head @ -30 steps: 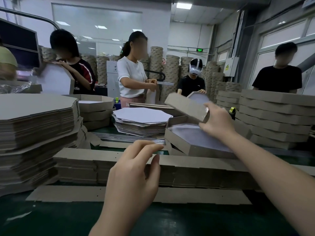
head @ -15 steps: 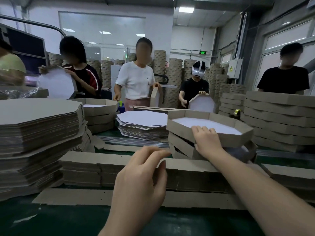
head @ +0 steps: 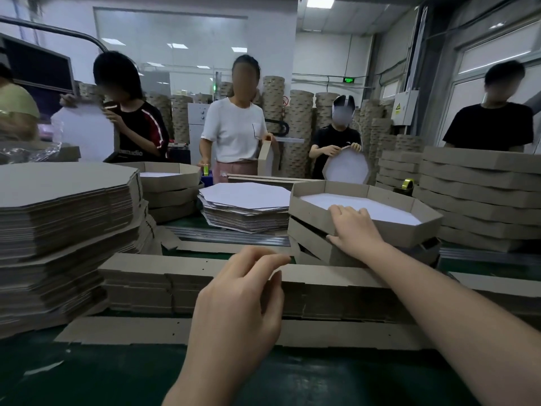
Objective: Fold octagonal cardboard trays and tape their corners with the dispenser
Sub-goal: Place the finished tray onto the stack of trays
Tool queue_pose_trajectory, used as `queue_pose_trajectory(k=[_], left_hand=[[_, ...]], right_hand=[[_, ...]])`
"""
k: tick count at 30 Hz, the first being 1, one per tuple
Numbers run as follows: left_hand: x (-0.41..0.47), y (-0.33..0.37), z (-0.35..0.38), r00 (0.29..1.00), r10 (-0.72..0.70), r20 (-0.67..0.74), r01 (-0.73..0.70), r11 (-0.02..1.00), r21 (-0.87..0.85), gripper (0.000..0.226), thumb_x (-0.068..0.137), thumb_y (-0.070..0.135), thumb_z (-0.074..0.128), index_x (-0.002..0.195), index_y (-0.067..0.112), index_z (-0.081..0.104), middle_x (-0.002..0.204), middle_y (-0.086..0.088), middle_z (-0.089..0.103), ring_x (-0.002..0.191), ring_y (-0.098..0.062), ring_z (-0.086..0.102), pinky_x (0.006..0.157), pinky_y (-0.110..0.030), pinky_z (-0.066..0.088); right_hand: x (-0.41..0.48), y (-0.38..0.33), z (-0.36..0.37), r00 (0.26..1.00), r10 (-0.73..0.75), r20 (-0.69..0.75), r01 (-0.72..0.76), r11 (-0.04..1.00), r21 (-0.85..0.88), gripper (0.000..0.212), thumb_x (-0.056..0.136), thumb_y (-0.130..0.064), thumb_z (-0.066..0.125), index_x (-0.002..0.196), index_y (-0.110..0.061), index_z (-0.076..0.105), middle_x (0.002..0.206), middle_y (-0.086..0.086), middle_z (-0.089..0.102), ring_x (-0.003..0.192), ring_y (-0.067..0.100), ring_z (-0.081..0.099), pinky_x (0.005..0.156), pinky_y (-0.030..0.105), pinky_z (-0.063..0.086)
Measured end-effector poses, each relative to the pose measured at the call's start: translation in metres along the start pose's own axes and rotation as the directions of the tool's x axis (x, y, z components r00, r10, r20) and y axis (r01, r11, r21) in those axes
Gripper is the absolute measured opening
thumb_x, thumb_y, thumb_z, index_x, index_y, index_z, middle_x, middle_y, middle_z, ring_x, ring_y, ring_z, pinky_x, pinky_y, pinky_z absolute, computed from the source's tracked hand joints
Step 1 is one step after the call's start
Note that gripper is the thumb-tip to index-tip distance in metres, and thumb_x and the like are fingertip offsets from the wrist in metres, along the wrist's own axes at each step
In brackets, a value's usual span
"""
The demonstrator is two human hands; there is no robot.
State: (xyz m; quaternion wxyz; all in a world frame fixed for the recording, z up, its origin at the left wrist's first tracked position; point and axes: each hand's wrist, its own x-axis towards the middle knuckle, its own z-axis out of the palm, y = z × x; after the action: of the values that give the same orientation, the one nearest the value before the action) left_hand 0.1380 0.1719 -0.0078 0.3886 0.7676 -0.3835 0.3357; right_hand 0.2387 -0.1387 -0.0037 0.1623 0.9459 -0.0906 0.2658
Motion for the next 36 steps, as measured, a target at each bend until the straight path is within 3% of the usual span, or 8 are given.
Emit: queue_pose_trajectory(k=[3,6,12,17,23,26,32,36], left_hand=[[0.000,0.001,-0.001,1.000,-0.005,-0.013,0.005,1.000,0.000,0.024,0.086,0.018,0.056,0.105,0.024,0.070,0.102,0.016,0.062,0.076,-0.005,0.061,0.053,-0.021,0.048],[0.000,0.002,0.000,1.000,-0.009,-0.012,0.009,1.000,-0.001,0.024,0.086,0.019,0.056,0.105,0.025,0.070,0.102,0.017,0.062,0.076,-0.004,0.060,0.055,-0.021,0.047],[-0.002,0.003,0.000,1.000,-0.028,-0.002,0.028,1.000,0.011,0.023,0.086,0.019,0.056,0.104,0.024,0.070,0.102,0.018,0.061,0.065,0.000,0.050,0.058,-0.014,0.037],[-0.003,0.003,0.001,1.000,-0.028,-0.012,0.028,1.000,0.009,0.022,0.086,0.019,0.055,0.102,0.023,0.070,0.100,0.017,0.062,0.065,-0.004,0.055,0.054,-0.021,0.045],[-0.004,0.004,0.002,1.000,-0.020,-0.001,0.020,1.000,0.015,0.020,0.086,0.017,0.057,0.101,0.021,0.070,0.100,0.016,0.063,0.060,-0.001,0.046,0.055,-0.019,0.040],[-0.004,0.005,0.003,1.000,-0.019,0.006,0.018,1.000,0.018,0.018,0.088,0.013,0.060,0.101,0.021,0.070,0.100,0.016,0.063,0.062,-0.003,0.051,0.053,-0.022,0.044],[-0.004,0.006,0.004,0.999,-0.015,0.031,0.015,1.000,0.011,0.022,0.085,0.009,0.068,0.102,0.022,0.070,0.102,0.016,0.062,0.065,-0.005,0.057,0.053,-0.026,0.049],[-0.005,0.005,0.004,1.000,-0.010,0.025,0.010,1.000,0.016,0.022,0.084,0.008,0.069,0.101,0.022,0.070,0.101,0.016,0.063,0.062,-0.004,0.055,0.052,-0.027,0.049]], right_hand=[[-0.008,0.010,-0.005,0.995,-0.008,-0.100,0.014,0.998,0.060,0.037,0.088,-0.039,0.059,0.115,-0.014,0.050,0.108,0.005,0.060,0.101,0.027,0.052,0.084,0.039,0.030],[-0.019,0.026,-0.005,0.992,-0.096,-0.080,0.095,0.995,-0.015,0.044,0.083,-0.031,0.067,0.120,-0.013,0.051,0.112,0.006,0.060,0.102,0.027,0.052,0.087,0.038,0.032],[-0.034,0.054,-0.002,0.995,-0.068,0.072,0.067,0.997,0.024,0.045,0.085,-0.032,0.067,0.121,-0.020,0.043,0.118,0.005,0.056,0.105,0.024,0.048,0.089,0.036,0.036],[-0.032,0.076,-0.012,0.965,-0.075,0.250,0.037,0.987,0.153,0.051,0.085,-0.030,0.067,0.126,-0.027,0.036,0.118,0.002,0.048,0.108,0.026,0.045,0.092,0.039,0.040],[-0.031,0.082,-0.019,0.905,-0.082,0.417,-0.051,0.954,0.297,0.021,0.081,-0.029,0.067,0.087,-0.034,0.048,0.093,-0.010,0.058,0.089,0.018,0.054,0.070,0.031,0.041],[-0.028,0.072,-0.017,0.911,-0.065,0.408,-0.024,0.978,0.209,0.032,0.076,-0.042,0.074,0.090,-0.029,0.048,0.090,-0.010,0.053,0.087,0.015,0.051,0.072,0.031,0.043],[-0.023,0.070,-0.018,0.930,-0.038,0.366,-0.021,0.987,0.156,0.031,0.078,-0.038,0.075,0.082,-0.028,0.046,0.089,-0.005,0.052,0.086,0.017,0.051,0.068,0.030,0.039],[-0.017,0.078,-0.030,0.919,-0.032,0.394,-0.038,0.985,0.168,0.030,0.076,-0.037,0.077,0.087,-0.027,0.051,0.093,-0.003,0.055,0.093,0.020,0.054,0.077,0.035,0.048]])
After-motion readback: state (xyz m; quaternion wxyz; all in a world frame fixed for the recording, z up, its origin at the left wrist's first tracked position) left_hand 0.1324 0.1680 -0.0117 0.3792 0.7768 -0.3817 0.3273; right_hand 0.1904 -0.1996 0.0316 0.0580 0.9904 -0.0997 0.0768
